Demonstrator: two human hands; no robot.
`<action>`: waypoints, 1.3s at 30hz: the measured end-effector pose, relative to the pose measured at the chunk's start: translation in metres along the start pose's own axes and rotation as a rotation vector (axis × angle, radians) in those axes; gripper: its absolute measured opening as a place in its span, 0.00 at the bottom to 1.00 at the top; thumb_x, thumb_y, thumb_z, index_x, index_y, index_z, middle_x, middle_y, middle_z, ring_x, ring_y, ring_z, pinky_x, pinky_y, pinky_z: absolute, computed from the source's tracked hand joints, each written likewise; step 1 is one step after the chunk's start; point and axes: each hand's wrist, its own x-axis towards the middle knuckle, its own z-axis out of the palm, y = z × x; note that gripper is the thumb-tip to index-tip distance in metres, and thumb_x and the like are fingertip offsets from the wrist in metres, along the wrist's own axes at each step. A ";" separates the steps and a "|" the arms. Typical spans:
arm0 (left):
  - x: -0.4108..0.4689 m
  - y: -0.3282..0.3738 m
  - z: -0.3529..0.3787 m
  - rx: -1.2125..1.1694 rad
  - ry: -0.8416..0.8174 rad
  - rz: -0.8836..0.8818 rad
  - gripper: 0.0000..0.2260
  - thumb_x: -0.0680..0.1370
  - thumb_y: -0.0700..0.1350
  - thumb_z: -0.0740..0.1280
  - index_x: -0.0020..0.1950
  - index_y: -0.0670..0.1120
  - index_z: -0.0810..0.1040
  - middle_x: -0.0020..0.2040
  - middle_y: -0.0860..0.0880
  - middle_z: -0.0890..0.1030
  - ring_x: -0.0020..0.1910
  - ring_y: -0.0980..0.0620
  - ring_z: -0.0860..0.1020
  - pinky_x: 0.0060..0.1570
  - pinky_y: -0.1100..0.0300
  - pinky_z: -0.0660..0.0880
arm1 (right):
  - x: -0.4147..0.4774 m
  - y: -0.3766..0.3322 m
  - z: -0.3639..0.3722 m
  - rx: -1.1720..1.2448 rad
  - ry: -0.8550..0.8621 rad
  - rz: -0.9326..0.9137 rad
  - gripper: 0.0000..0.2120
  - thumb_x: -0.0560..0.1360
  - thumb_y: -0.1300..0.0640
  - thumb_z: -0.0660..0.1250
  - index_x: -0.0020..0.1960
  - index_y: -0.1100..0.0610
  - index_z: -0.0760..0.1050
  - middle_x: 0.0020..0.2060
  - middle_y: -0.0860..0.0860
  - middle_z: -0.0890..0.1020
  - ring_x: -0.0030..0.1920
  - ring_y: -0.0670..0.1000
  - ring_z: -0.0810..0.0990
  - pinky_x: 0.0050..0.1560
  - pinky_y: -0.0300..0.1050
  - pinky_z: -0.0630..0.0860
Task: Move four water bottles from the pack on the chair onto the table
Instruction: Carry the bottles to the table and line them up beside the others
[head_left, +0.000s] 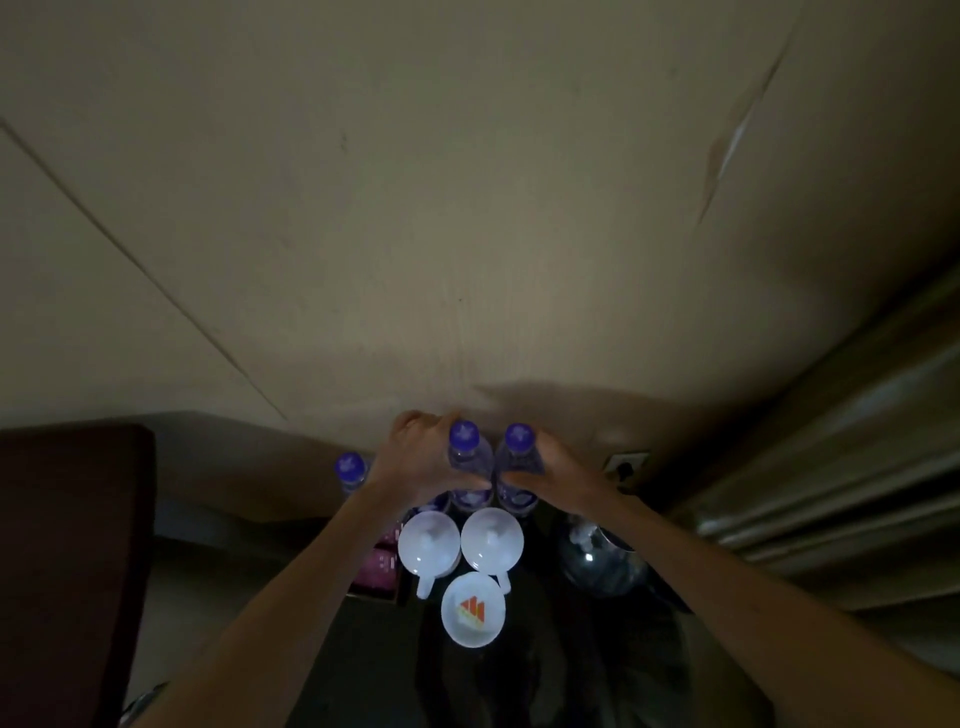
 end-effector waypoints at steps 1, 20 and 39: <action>0.001 -0.001 0.001 0.006 -0.009 -0.003 0.27 0.63 0.65 0.75 0.53 0.49 0.75 0.48 0.49 0.83 0.50 0.45 0.79 0.60 0.54 0.64 | 0.001 0.002 0.001 0.007 0.000 0.004 0.08 0.71 0.54 0.71 0.48 0.51 0.76 0.45 0.49 0.83 0.50 0.51 0.83 0.56 0.53 0.79; 0.005 -0.004 0.020 0.230 -0.113 -0.044 0.31 0.64 0.69 0.70 0.59 0.51 0.73 0.52 0.47 0.80 0.54 0.47 0.77 0.58 0.52 0.66 | 0.017 0.028 0.001 -0.047 -0.068 0.095 0.21 0.72 0.59 0.74 0.63 0.56 0.72 0.57 0.54 0.78 0.59 0.53 0.78 0.64 0.58 0.74; 0.009 0.002 0.009 0.289 -0.210 0.067 0.24 0.72 0.61 0.70 0.60 0.48 0.71 0.54 0.46 0.82 0.52 0.45 0.79 0.58 0.53 0.68 | 0.018 0.005 -0.017 -0.276 -0.159 0.051 0.13 0.73 0.58 0.74 0.52 0.50 0.71 0.45 0.45 0.77 0.45 0.44 0.77 0.42 0.36 0.69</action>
